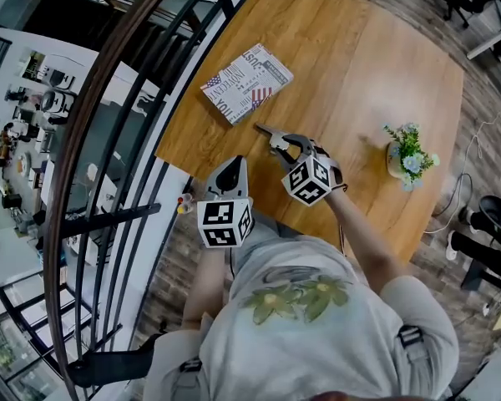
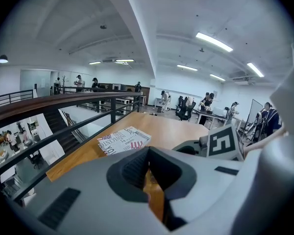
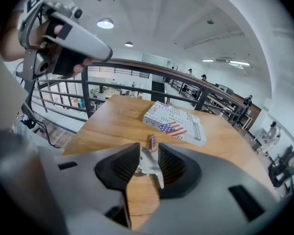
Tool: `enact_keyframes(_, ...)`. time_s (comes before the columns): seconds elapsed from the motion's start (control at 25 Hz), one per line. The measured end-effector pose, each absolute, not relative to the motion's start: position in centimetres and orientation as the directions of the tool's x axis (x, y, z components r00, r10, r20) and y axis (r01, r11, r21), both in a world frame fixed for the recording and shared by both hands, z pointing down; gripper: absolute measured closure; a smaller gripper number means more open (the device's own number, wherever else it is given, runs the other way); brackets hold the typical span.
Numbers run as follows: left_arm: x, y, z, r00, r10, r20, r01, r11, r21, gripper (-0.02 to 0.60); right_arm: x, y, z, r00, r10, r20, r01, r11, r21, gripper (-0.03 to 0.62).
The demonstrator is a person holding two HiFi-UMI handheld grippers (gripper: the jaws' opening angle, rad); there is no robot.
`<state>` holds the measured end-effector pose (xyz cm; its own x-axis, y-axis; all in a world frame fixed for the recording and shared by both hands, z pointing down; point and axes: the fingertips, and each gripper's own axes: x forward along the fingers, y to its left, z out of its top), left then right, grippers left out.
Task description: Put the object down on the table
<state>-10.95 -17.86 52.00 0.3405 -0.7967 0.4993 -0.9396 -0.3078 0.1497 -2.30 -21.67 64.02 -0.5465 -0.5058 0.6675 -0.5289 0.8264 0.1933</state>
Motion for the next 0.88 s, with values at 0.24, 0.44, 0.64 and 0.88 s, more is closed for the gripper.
enact_keyframes(0.24,-10.6,-18.4,50.6,0.35,-0.81,0.47,-0.936,-0.325,0.136,0.566,-1.3,-22.5,57.9,-0.578,-0.598,0.556,-0.597,0.774,0.211,0.485)
enact_keyframes(0.44,-9.9,-18.6,48.6,0.368,-0.825,0.429,-0.929,-0.345,0.132,0.566,-0.2,-22.2,53.3,-0.602,-0.65,0.465,-0.666,0.729,0.158,0.5)
enact_keyframes(0.64,-8.8,-18.9,45.8,0.4,-0.842,0.362,-0.916,-0.382,0.122,0.566,0.3,-21.4,49.0,-0.628,-0.678,0.382,-0.695,0.71,0.117,0.549)
enact_keyframes(0.88,-7.1,-18.0,43.6,0.446,-0.838,0.315,-0.893,-0.44,0.094,0.566,0.8,-19.7,45.8,-0.653,-0.694,0.304,-0.705,0.703,0.089,0.586)
